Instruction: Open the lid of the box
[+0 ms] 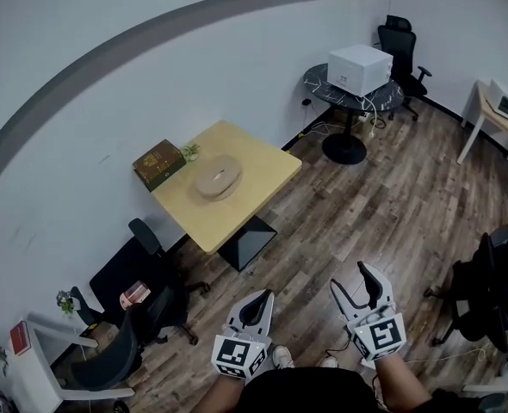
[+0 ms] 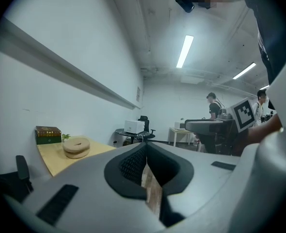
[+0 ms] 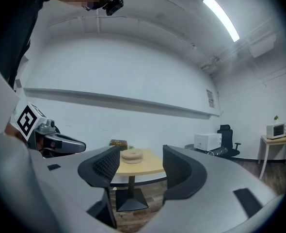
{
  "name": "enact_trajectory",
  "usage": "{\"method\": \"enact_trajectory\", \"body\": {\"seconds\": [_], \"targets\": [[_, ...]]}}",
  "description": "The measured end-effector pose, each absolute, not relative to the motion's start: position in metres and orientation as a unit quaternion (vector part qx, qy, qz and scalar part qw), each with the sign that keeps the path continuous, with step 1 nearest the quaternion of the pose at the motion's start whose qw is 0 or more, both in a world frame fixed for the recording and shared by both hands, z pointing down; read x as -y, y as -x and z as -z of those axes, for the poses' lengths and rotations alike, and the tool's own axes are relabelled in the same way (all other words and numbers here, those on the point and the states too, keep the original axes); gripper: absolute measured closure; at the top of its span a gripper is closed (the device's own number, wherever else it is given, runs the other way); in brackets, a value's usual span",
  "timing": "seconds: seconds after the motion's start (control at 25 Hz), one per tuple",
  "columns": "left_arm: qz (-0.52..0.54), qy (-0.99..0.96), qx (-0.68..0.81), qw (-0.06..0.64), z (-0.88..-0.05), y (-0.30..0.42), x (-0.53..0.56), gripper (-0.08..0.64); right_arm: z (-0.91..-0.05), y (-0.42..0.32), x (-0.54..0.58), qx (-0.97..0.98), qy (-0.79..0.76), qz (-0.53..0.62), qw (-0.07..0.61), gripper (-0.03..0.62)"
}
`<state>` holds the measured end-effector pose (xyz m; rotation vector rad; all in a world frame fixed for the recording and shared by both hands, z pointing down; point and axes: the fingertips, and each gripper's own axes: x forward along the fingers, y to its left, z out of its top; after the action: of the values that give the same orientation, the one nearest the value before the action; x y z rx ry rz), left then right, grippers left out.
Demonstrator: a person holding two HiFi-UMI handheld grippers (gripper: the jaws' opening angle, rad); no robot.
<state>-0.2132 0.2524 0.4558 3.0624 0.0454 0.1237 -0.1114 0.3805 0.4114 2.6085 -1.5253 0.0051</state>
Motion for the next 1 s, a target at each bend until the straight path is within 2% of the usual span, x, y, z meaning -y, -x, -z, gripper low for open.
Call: {"method": "enact_trajectory", "body": {"seconds": [0.2,0.32,0.48,1.0], "targets": [[-0.037,-0.999,-0.006,0.035,-0.456,0.222,-0.233,0.538,-0.418,0.114,-0.365,0.502,-0.862,0.004,0.07,0.148],[-0.04,-0.999,0.0,0.036,-0.459,0.226,-0.223,0.538,-0.421,0.117,-0.356,0.511,-0.856,0.003,0.071,0.093],[-0.045,-0.998,0.006,0.038,-0.463,0.22,-0.212,0.538,-0.423,0.113,-0.344,0.526,-0.846,0.009,0.086,0.06],[-0.062,-0.997,0.032,0.039,-0.465,0.138,-0.195,0.538,-0.433,0.018,-0.313,0.553,-0.828,-0.01,0.09,0.06]]}}
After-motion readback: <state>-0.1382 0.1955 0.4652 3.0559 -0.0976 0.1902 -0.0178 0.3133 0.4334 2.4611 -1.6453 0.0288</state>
